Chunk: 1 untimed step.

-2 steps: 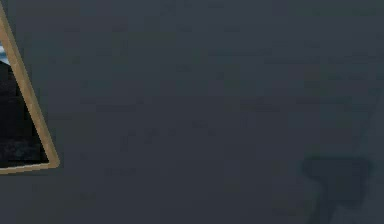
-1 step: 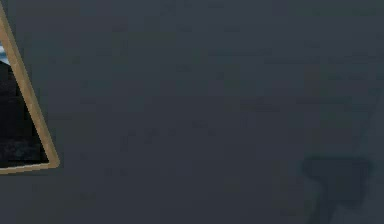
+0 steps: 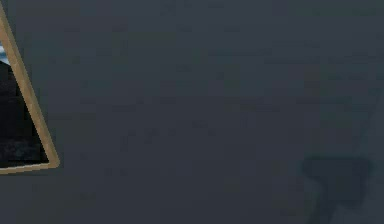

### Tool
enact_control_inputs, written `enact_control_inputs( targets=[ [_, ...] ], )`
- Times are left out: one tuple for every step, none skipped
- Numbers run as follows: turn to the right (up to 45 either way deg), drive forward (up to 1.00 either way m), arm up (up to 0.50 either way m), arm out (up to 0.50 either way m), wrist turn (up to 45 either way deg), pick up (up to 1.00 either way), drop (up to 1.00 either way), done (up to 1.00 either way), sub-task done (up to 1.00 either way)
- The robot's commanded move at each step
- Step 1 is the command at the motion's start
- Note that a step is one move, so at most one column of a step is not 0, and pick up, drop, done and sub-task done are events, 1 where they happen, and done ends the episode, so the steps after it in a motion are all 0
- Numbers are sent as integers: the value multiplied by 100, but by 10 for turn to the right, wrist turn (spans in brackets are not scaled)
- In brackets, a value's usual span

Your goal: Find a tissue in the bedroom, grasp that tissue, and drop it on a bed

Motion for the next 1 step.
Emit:
enact_control_inputs(
  targets=[
    [0,0,30,0,0,0,0,0,0]
  ],
)
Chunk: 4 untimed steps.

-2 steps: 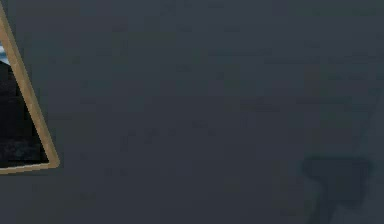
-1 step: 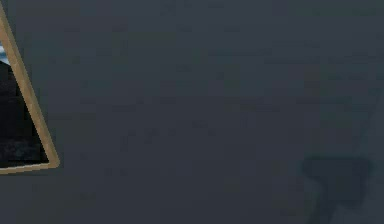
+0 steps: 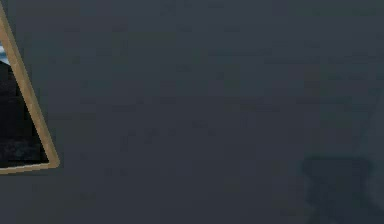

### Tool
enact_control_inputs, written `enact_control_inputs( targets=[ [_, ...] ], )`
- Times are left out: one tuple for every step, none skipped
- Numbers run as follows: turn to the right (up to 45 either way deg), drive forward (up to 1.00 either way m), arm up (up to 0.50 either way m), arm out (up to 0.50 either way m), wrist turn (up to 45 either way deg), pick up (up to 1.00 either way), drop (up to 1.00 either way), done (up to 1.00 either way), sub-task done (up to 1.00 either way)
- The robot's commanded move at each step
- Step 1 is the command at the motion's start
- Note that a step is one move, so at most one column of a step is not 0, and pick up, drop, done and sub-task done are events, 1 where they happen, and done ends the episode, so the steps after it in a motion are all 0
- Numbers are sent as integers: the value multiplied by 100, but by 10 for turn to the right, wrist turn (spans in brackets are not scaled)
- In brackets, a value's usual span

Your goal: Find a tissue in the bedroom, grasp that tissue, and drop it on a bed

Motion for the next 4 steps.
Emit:
enact_control_inputs(
  targets=[
    [0,0,0,0,-450,0,0,0,0],
    [0,0,0,0,-330,0,0,0,0],
    [0,0,0,-32,0,0,0,0,0],
    [-450,0,0,0,0,0,0,0,0]
  ],
)
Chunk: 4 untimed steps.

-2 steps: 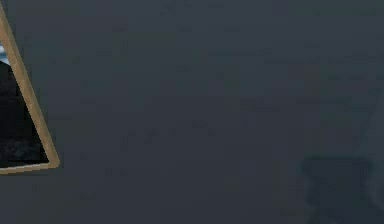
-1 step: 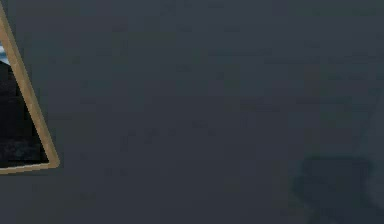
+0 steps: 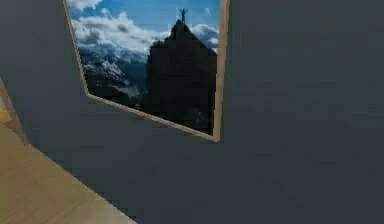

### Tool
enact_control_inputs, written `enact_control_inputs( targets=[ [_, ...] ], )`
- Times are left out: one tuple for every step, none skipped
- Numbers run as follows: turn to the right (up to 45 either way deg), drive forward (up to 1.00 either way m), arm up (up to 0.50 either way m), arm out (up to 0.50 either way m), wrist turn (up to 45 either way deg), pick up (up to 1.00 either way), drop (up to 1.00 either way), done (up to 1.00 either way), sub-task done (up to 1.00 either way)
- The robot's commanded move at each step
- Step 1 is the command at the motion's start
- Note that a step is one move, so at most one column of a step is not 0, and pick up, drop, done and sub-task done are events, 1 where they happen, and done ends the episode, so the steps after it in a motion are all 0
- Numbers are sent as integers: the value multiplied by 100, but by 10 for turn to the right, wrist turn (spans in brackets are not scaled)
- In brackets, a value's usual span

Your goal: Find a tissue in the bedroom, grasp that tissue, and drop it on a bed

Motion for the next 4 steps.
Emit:
enact_control_inputs(
  targets=[
    [-450,0,0,0,0,0,0,0,0],
    [-90,0,0,0,0,0,0,0,0],
    [0,10,0,0,0,0,0,0,0],
    [-450,0,0,0,0,0,0,0,0]
  ],
)
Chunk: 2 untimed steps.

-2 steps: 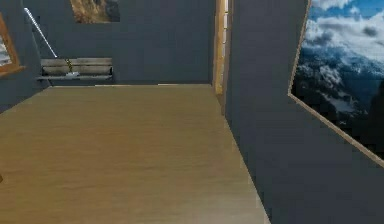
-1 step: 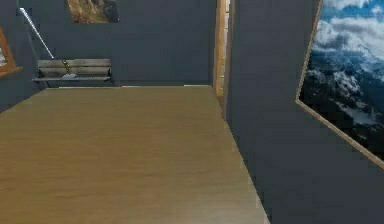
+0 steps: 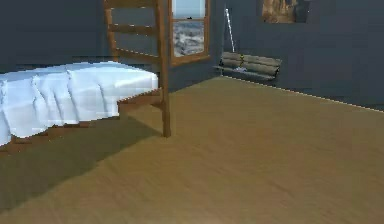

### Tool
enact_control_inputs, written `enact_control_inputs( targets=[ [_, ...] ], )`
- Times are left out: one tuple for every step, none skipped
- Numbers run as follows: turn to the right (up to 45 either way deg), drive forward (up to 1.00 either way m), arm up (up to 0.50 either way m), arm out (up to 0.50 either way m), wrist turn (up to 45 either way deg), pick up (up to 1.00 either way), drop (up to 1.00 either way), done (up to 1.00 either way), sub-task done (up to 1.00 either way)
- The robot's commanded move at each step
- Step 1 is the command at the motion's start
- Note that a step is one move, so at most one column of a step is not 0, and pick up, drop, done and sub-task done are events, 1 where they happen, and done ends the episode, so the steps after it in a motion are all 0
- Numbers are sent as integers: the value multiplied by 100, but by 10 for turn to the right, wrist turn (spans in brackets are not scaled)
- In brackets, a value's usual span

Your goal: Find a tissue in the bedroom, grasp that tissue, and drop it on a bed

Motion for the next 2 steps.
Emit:
enact_control_inputs(
  targets=[
    [-360,0,0,0,0,0,0,0,0],
    [0,100,0,0,0,0,0,0,0]
  ],
)
